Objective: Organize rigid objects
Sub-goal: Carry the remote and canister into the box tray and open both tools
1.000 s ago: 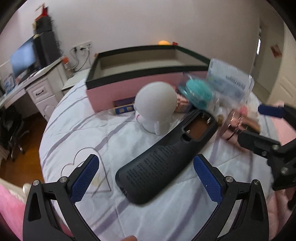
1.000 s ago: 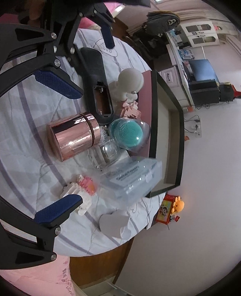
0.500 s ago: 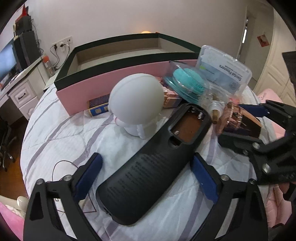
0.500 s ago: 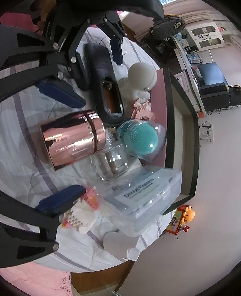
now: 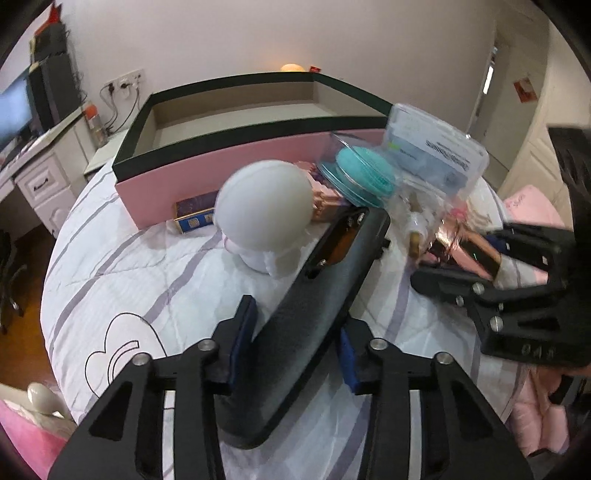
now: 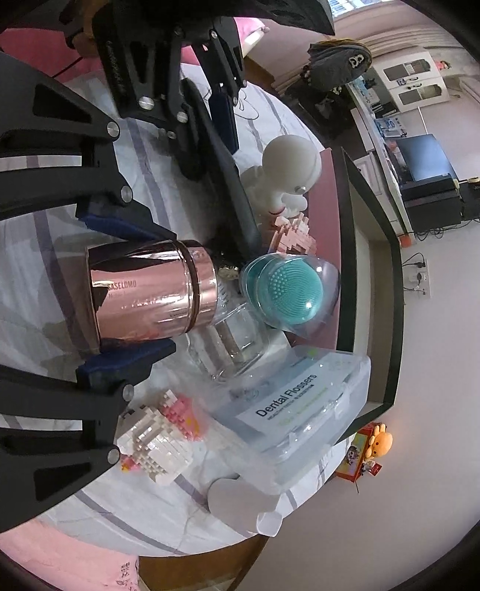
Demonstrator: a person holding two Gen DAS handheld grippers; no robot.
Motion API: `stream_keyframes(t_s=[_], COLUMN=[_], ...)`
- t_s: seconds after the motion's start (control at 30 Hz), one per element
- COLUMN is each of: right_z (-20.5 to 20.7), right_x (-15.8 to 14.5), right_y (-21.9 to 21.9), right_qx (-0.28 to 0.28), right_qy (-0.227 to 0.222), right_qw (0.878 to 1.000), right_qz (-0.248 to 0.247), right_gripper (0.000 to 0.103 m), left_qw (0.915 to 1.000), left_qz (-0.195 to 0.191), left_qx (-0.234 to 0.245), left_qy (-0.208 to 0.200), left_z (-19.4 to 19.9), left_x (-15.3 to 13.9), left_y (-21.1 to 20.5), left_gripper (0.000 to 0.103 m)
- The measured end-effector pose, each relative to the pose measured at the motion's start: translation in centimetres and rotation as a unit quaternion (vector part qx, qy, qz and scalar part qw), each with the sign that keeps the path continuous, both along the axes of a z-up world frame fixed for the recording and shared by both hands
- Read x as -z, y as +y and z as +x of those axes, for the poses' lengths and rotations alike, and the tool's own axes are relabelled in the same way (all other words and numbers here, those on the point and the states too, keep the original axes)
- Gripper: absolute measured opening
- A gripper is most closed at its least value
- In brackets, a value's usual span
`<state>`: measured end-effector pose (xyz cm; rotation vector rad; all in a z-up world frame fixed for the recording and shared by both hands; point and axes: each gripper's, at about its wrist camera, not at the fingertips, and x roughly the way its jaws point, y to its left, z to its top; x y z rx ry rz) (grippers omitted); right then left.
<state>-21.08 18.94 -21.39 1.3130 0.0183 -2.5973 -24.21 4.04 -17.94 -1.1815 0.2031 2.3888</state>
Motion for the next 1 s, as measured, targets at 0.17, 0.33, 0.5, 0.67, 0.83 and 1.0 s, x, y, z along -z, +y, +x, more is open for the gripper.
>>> stream_keyframes(t_s=[0.17, 0.33, 0.5, 0.67, 0.83, 1.0], right_z=[0.0, 0.3, 0.9, 1.4, 1.5, 1.1], right_x=[-0.1, -0.3, -0.7, -1.8, -2.9, -5.6], right_y=[0.6, 0.6, 0.3, 0.4, 0.3, 0.4], right_qx=[0.008, 0.010, 0.008, 0.008, 0.006, 0.000], right_qy=[-0.002, -0.001, -0.001, 0.007, 0.012, 0.032], right_qw=[1.000, 0.999, 0.999, 0.999, 0.998, 0.997], right_qz=[-0.021, -0.030, -0.036, -0.044, -0.056, -0.067], right_gripper=[0.048, 0.048, 0.048, 0.048, 0.048, 0.048], left_qw=[0.9976, 0.9950, 0.9941, 0.9917, 0.9906, 0.9889], left_qz=[0.063, 0.091, 0.095, 0.114, 0.123, 0.130], left_qx=[-0.009, -0.024, -0.043, -0.053, -0.058, -0.069], left_qy=[-0.027, -0.036, -0.030, -0.027, -0.009, 0.020], left_z=[0.2, 0.7, 1.9, 2.4, 3.1, 3.5], left_x=[-0.3, -0.6, -0.7, -1.5, -3.1, -6.4], left_y=[-0.7, -0.6, 0.3, -0.3, -0.9, -1.6], left_gripper=[0.026, 0.019, 0.016, 0.016, 0.016, 0.016])
